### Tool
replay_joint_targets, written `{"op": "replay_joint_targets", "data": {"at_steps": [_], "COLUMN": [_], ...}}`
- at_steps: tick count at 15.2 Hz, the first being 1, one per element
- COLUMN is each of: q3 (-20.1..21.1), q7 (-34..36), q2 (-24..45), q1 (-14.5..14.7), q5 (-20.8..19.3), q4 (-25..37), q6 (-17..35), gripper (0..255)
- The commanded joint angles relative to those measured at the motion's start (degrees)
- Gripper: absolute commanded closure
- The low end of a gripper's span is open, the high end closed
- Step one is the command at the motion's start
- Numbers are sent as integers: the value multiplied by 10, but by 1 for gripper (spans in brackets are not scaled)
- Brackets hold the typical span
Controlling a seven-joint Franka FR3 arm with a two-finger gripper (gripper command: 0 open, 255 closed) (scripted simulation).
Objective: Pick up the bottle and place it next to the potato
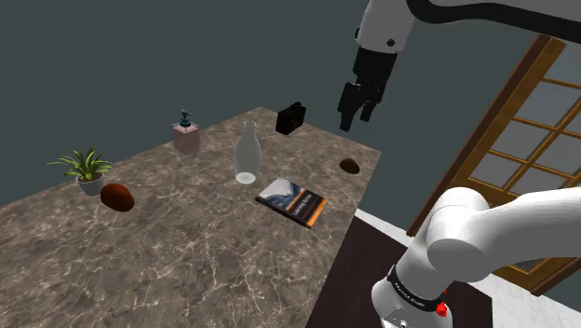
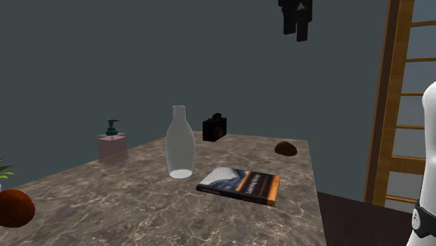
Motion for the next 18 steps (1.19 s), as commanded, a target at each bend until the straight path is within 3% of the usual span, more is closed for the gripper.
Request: {"op": "replay_joint_targets", "data": {"at_steps": [1,9,18], "q3": [0,-14,-27], "q7": [0,-14,-29], "q2": [0,145,326], "q1": [0,-9,-16], "q5": [0,-8,-10], "q4": [0,29,122], "q6": [0,126,226], "gripper": [0,0,0]}}
